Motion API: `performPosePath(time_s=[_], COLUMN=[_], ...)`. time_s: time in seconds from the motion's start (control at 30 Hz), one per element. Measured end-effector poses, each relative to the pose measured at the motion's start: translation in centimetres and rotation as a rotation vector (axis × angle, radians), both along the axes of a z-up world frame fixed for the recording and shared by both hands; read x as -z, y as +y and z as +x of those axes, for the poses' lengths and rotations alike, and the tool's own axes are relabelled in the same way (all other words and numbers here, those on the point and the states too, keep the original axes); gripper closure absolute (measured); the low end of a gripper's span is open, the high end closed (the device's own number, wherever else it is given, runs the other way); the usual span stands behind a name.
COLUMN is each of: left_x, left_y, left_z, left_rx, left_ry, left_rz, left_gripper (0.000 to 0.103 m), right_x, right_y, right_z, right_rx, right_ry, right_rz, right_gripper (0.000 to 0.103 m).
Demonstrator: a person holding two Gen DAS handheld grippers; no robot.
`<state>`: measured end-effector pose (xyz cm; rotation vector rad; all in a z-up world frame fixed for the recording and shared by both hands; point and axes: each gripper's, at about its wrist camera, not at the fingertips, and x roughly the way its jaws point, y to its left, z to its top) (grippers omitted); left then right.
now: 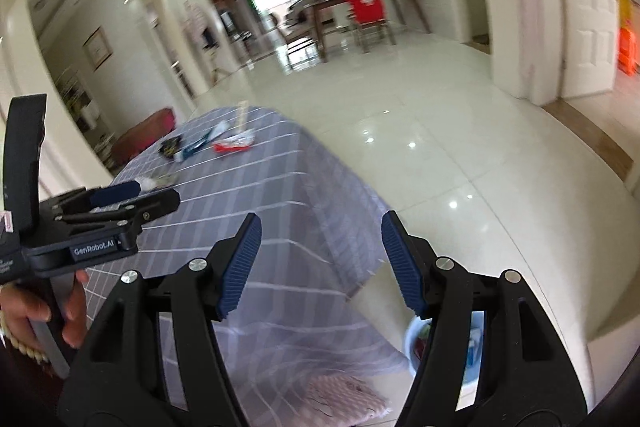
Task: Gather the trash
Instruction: 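Grasp the white bottle with the left tool while the right tool grasps the green-white wrapper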
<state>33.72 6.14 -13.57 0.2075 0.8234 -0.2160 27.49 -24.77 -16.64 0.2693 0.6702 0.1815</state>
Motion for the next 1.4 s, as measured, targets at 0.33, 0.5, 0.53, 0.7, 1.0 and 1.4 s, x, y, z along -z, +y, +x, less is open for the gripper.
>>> performPosePath(time_s=[0.33,0.5,0.53,0.7,1.0,1.4], left_x=[1.6,2.1,2.2,2.8,4.0,3.1], left_y=[10.9,14.7,15.1,16.1,15.1,20.5], left_z=[4.6,6.0,6.2,7.8,10.3,7.5], left_rx=[-0.125,-0.191,-0.197,-0.213,-0.192,-0.272], left_ry=[0.023,0.045,0.046,0.075,0.106,0.066], left_rz=[0.012,-0.037,-0.045,-0.111,-0.141,-0.224], left_gripper=[0.027,0.027,0.027,0.027,0.051,0.054], right_x=[0.2,0.7,0.8,1.0,1.3,2.1], right_y=[7.5,10.0,10.3,13.2,17.2,23.7], right_z=[6.3,9.0,9.5,11.2,13.9,16.2], right_rx=[-0.13,-0.162,-0.168,-0.211,-0.268,-0.375], right_ry=[0.039,0.067,0.073,0.088,0.122,0.164], right_rz=[-0.06,-0.091,-0.095,-0.115,-0.135,-0.19], right_gripper=[0.041,0.041,0.041,0.041,0.041,0.038])
